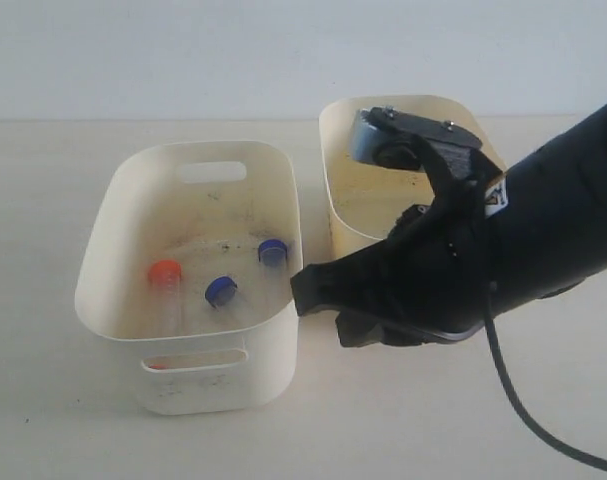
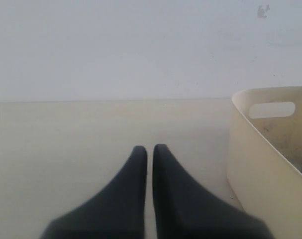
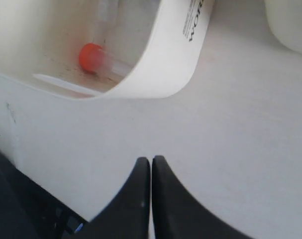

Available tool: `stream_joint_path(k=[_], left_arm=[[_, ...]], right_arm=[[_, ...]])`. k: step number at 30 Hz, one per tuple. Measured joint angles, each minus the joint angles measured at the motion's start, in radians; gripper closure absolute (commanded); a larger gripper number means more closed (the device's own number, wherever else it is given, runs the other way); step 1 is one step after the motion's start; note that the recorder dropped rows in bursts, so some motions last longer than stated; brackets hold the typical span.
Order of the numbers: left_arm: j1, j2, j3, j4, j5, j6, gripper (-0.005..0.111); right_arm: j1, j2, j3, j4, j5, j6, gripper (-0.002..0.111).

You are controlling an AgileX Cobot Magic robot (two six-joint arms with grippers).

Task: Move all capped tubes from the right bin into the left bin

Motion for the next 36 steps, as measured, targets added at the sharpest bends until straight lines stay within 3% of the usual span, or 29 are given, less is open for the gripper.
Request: stream_joint_path(k=[5, 10, 19, 29, 36], left_arm=[[0.000, 0.000, 0.000, 0.000, 0.000, 0.000, 0.103], [0.000, 0.000, 0.000, 0.000, 0.000, 0.000, 0.103], [0.000, 0.000, 0.000, 0.000, 0.000, 0.000, 0.103], [0.000, 0.000, 0.000, 0.000, 0.000, 0.000, 0.103], [0.000, 0.000, 0.000, 0.000, 0.000, 0.000, 0.103]], right_arm=[[0.000, -0.097, 0.053, -0.036, -0.175, -0.010, 0.107], [-0.047, -0.282, 0.234, -0.014, -0.391, -0.022, 0.107], [-0.371, -0.697, 0.602, 0.181, -0.576, 0.033, 0.107], [-0.636, -1.188, 0.806, 0.209, -0.628, 0.008, 0.107], [-0.683, -1.269, 0.832, 0.187, -0.599, -0.215, 0.107]])
